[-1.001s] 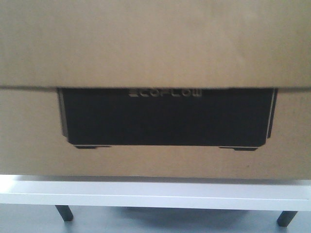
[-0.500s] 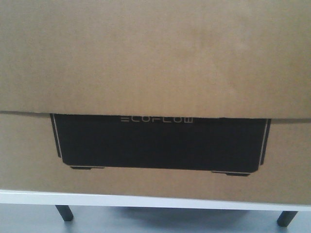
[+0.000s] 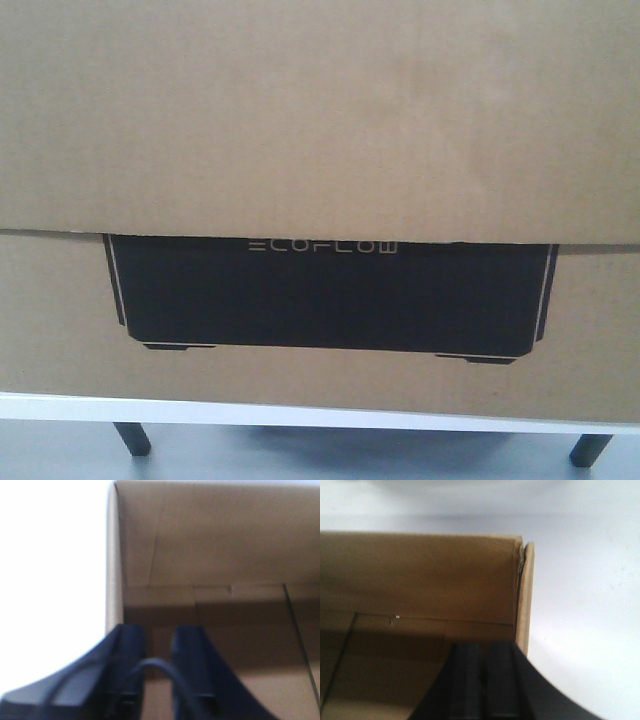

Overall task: Grab box from left shelf to table start
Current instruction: 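Withdraw both open grippers back from the box on the table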

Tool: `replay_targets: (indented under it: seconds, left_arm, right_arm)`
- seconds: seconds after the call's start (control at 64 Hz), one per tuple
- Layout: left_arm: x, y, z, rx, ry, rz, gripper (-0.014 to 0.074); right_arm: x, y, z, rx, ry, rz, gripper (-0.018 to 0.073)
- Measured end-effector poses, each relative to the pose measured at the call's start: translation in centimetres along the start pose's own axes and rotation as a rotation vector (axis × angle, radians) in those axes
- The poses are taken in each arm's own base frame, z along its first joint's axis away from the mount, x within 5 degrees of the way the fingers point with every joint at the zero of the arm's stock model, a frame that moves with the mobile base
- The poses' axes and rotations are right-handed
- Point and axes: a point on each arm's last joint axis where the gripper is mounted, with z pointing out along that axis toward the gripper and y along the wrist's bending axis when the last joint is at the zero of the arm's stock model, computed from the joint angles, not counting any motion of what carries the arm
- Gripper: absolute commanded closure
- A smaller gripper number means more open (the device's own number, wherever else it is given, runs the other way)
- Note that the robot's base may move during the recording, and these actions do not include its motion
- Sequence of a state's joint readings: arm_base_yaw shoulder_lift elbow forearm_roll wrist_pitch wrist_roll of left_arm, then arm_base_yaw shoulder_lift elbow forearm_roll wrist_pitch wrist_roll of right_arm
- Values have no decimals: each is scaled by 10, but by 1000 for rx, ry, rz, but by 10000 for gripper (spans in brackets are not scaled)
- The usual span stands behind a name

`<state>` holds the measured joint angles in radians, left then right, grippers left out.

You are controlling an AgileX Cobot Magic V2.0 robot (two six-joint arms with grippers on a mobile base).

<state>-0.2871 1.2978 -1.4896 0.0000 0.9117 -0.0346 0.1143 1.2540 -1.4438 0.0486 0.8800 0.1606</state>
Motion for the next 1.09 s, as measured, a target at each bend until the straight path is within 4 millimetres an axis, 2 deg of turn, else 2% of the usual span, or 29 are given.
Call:
replay_targets:
  seconds: [0.172,0.313,0.422,0.532,0.641,0.891,1.095]
  left_arm:
    - [-3,1,-7,-12,-35,10,608]
    - [-1,1,-8,-13,-42,11,612]
    - [10,2,-18,-10,-104,-1,612]
    - [35,2,-39,1,-219,-47,612]
    - [71,3,-59,15,-356,-63,612]
    - [140,5,-72,26,-480,-65,612]
    - [180,7,-79,29,-516,-65,611]
  right_arm:
    - [-1,0,-5,-1,-20,-3,505]
    - [2,-1,-7,5,3,-3,542]
    - [16,-4,-16,9,-17,-8,542]
    - [41,-9,-33,5,-90,-15,542]
    - [75,-15,-48,-13,-207,-17,542]
    - [141,-27,-75,-41,-383,-22,542]
    - [192,-37,-93,-56,-465,-24,542]
